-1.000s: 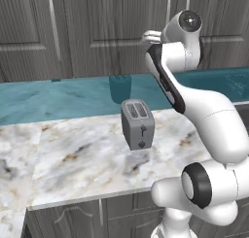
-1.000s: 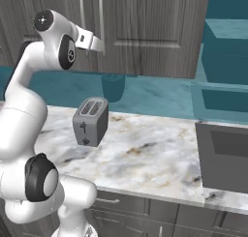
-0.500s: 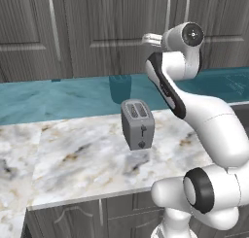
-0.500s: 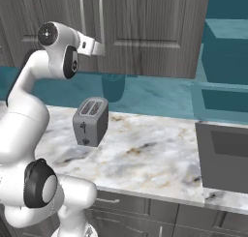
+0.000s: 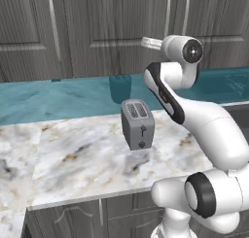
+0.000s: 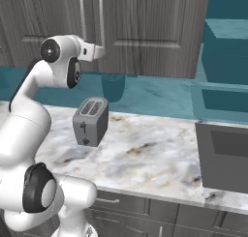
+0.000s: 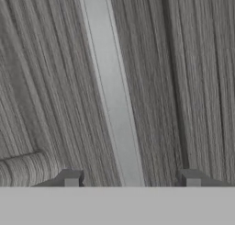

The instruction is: Open the cabinet. Pick the soap dispenser and place it next to the sink. Then close the cabinet.

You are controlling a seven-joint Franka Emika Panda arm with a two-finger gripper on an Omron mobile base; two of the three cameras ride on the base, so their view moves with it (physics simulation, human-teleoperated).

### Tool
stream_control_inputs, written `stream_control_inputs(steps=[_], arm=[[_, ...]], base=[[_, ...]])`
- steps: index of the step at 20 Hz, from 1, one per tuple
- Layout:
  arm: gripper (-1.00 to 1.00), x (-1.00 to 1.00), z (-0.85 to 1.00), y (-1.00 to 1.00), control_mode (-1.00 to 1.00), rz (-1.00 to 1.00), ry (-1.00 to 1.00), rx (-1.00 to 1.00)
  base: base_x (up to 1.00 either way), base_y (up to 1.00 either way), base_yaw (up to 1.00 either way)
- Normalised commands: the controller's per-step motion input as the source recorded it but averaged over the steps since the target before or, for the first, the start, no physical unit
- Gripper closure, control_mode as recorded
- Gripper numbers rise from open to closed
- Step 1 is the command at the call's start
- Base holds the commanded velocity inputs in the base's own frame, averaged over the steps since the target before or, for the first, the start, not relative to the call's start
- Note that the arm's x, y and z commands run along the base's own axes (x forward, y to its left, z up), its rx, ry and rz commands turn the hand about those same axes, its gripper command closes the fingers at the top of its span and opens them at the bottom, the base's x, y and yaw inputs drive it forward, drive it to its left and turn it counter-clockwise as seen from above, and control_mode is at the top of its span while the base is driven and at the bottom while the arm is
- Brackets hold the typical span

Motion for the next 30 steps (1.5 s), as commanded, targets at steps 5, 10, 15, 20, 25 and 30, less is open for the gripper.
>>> stream_control_inputs(steps=[5, 10, 15, 20, 25, 30], arm=[[-1.00, 0.60, -0.26, 0.00, -1.00, 0.00, -0.10, 0.00], [-1.00, 0.07, -0.02, 0.00, -1.00, 0.00, -0.02, 0.00], [1.00, 0.00, 0.00, 0.00, -1.00, 0.00, 0.00, 0.00], [1.00, 0.00, 0.00, 0.00, -1.00, 0.00, 0.00, 0.00], [1.00, 0.00, 0.00, 0.00, -1.00, 0.00, 0.00, 0.00], [1.00, -0.19, 0.00, 0.14, -1.00, 0.02, 0.00, 0.00]], base=[[0.00, 0.00, 0.00], [0.00, 0.00, 0.00], [0.00, 0.00, 0.00], [0.00, 0.00, 0.00], [0.00, 0.00, 0.00], [0.00, 0.00, 0.00]])
